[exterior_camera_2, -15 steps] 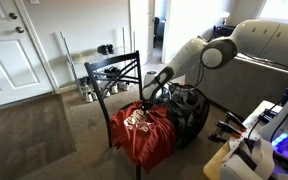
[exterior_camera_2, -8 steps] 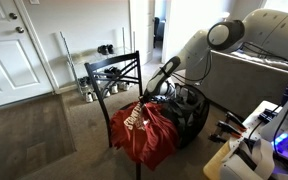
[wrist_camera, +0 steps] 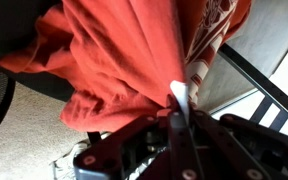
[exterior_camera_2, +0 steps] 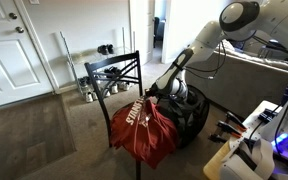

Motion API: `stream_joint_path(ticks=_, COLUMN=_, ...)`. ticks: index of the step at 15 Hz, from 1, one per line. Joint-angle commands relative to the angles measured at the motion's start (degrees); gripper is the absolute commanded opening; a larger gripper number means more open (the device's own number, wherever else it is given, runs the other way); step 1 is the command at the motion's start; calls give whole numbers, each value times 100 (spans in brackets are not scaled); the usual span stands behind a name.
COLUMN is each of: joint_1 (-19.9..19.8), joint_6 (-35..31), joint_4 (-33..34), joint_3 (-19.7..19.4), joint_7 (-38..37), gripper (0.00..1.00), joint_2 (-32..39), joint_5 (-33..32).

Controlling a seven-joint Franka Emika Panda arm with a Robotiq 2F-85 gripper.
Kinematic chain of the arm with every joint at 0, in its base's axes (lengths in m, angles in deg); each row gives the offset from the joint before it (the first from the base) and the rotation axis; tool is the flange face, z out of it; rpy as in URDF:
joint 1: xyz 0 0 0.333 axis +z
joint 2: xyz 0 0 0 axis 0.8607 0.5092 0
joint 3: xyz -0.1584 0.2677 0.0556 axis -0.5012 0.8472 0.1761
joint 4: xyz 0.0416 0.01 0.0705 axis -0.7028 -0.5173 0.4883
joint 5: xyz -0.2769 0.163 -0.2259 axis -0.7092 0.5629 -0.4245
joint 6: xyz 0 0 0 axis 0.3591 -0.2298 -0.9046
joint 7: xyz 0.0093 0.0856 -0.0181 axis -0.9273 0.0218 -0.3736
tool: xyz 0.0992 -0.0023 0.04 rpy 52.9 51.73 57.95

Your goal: Put the red shirt in the laundry bag

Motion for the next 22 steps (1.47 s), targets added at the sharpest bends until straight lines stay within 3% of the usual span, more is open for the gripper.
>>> stream_joint_path(ticks=1, joint_1=54, joint_6=64, joint_4=-153, joint_3=-240, joint_7=-617, gripper=1, joint_2=-821, joint_5=51)
stream_joint_path(ticks=6, joint_1=283, joint_6=164, joint_4=46, joint_3=-702, joint_7=-1071, gripper=1, joint_2=-1634, joint_5=350)
stream_joint_path(ticks=8, joint_1=74, joint_6=204, joint_4=-268, joint_3=-581, joint_7=-1057, gripper=1, joint_2=-1912, joint_5=125)
stream_joint_path(ticks=10, joint_1=-182, joint_6=227, joint_4=-844, joint_3=-362, joint_7=-1008, gripper=1, joint_2=-2205, joint_5=-90)
stream_joint_path(ticks=17, joint_1=185, joint_6=460, joint_4=-3035, joint_3=-761, joint_7=-1112, gripper=1, joint_2=-3490, joint_5=180)
stream_joint_path(ticks=22, joint_1=474, joint_6=164, joint_4=-3744, joint_3=-1004, joint_7=-1416, gripper=1, joint_2=-4037, joint_5=372)
